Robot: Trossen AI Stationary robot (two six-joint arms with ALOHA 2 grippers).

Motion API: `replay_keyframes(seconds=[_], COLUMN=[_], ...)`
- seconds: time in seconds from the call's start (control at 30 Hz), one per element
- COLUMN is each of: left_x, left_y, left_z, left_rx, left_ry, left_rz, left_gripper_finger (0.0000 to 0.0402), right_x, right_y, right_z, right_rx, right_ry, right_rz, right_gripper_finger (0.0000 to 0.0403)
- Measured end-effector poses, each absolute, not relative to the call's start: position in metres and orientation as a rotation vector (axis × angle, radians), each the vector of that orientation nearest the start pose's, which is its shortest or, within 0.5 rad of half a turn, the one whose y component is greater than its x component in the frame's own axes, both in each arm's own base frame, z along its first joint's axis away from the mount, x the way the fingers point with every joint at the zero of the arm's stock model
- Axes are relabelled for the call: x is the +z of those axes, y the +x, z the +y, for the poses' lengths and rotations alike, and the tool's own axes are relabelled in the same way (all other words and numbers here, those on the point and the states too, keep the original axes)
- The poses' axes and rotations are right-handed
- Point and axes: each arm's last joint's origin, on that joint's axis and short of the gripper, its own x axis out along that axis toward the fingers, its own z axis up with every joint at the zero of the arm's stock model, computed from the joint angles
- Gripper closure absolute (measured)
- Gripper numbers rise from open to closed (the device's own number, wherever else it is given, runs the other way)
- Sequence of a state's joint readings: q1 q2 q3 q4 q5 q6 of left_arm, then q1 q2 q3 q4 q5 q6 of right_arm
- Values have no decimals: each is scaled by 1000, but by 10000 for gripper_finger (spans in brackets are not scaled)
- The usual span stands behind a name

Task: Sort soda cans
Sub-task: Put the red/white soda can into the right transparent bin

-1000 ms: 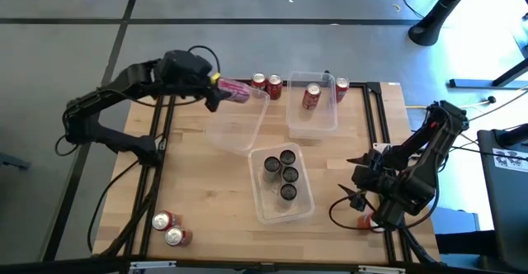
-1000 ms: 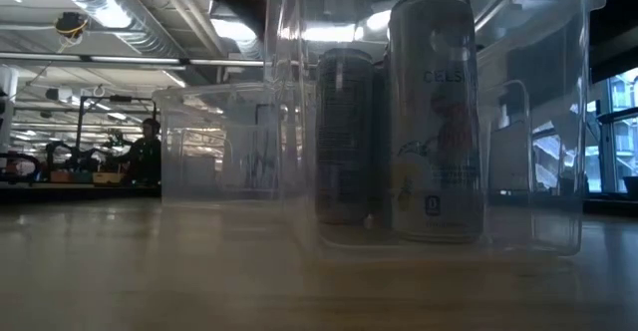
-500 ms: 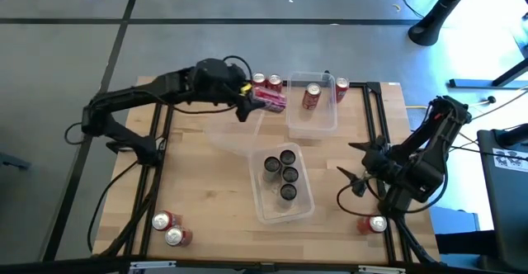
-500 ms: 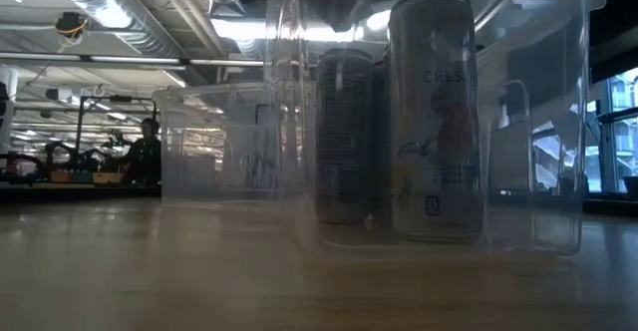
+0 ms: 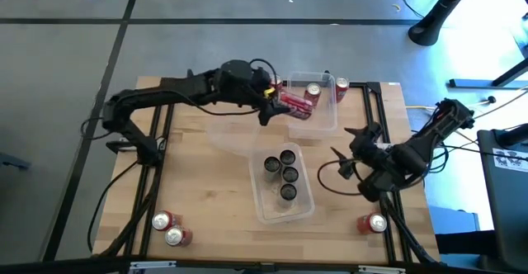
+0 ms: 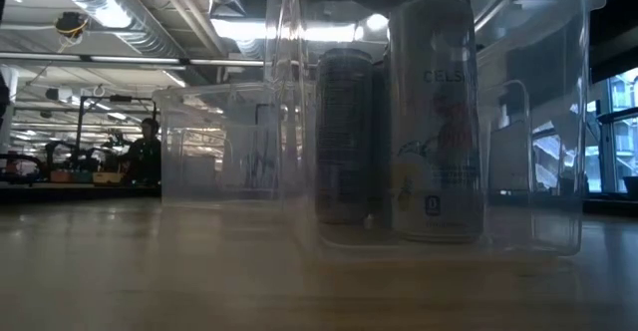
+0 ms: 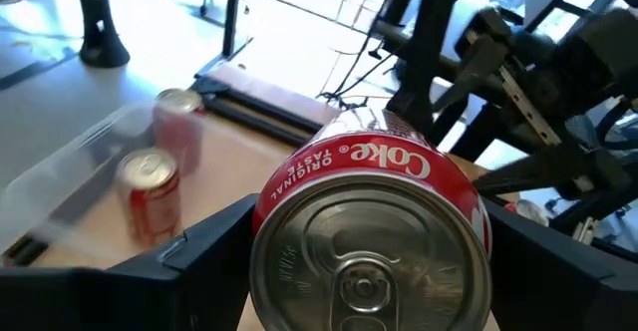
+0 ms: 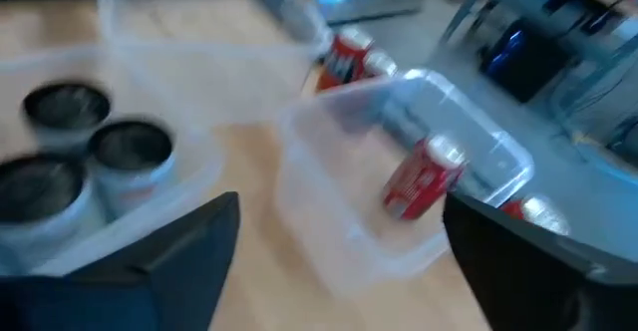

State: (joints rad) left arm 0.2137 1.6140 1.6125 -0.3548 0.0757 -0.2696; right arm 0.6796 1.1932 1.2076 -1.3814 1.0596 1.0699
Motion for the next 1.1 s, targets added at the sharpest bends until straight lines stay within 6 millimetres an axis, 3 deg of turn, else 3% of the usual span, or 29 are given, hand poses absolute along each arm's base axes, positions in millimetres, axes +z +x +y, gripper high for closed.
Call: replay_keyframes(seconds=[0.3, 0.5, 0.7, 0.93, 1.1], left_x=[393, 387, 391, 394, 395], left_y=[395, 404, 408, 409, 410], left_z=[78, 75, 74, 73, 73], left_rx=[115, 42, 3, -8, -11], left_ry=[-284, -270, -263, -253, -249], left_rz=[329, 331, 276, 234, 228], left_gripper_finger=[94, 94, 94, 94, 94], right_x=[382, 394, 393, 380, 373], right_y=[161, 162, 168, 172, 175], right_z=[87, 82, 75, 75, 77], right_rx=[-699, -692, -728, -740, -722], right_ry=[-171, -220, -211, -236, -244], right_rz=[461, 480, 497, 517, 536], right_gripper_finger=[265, 391, 375, 399, 394])
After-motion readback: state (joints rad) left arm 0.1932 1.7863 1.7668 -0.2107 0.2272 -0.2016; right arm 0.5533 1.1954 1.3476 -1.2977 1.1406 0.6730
